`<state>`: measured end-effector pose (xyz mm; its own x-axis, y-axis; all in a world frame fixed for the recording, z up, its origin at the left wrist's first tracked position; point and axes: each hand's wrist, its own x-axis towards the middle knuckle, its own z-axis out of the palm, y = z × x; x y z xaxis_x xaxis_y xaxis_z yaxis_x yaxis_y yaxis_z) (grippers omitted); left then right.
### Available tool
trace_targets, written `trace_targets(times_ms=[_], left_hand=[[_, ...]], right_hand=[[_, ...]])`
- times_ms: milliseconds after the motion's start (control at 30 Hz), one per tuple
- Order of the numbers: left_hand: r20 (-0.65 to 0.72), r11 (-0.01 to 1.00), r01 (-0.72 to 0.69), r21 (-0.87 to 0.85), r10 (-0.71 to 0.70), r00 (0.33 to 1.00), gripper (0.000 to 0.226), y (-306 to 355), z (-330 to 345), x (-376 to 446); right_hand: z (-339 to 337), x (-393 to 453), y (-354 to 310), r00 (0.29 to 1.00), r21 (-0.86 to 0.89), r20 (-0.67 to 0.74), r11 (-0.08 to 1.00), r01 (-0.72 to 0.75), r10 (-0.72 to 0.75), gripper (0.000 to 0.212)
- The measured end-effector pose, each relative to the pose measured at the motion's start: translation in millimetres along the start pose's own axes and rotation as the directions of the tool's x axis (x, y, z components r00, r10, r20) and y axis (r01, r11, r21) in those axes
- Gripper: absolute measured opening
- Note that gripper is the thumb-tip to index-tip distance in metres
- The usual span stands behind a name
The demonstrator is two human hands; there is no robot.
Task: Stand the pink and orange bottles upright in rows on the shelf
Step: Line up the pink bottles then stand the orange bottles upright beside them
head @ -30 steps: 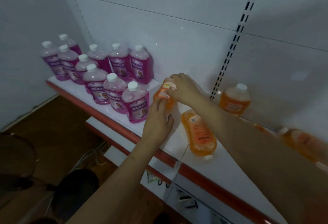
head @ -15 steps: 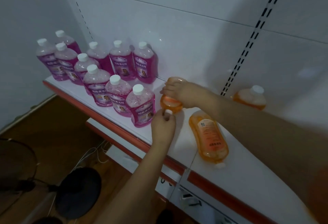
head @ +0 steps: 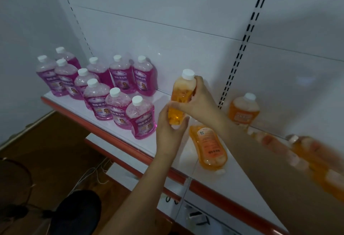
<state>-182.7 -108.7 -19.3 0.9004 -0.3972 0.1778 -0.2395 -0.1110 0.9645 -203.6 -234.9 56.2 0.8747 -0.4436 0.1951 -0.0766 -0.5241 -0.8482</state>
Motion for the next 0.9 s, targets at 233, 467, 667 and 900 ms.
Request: trace_targets(times_ms=[233, 467, 667, 900], left_hand=[[0.301, 0.998, -0.05, -0.024, 0.055, 0.952, 0.025, 38.9, 9.9, -19.4], [0.731, 0.978, -0.174, 0.117, 0.034, 0.682, 0.045, 55.6, 84.4, -52.4], [0.806, 0.988, -0.143, 0.06, 0.037, 0.59, 0.054, 48.0, 126.7, -78.5], [0.833, 0.983, -0.151, 0.102, -0.001, 0.554, 0.053, 36.3, 135.7, -83.7]], right_hand=[[-98.3, -56.9, -9.0, 0.983, -0.099, 0.183, 0.995, 0.033, -0.014, 0.09], [-184.0, -134.9, 9.5, 0.979, -0.489, 0.141, 0.87, -0.058, 0.145, 0.062], [-199.7, -184.7, 34.9, 0.964, -0.607, 0.057, 0.776, -0.173, 0.259, 0.047], [-196.3, -196.6, 42.4, 0.961, -0.627, 0.021, 0.752, -0.202, 0.276, 0.041]])
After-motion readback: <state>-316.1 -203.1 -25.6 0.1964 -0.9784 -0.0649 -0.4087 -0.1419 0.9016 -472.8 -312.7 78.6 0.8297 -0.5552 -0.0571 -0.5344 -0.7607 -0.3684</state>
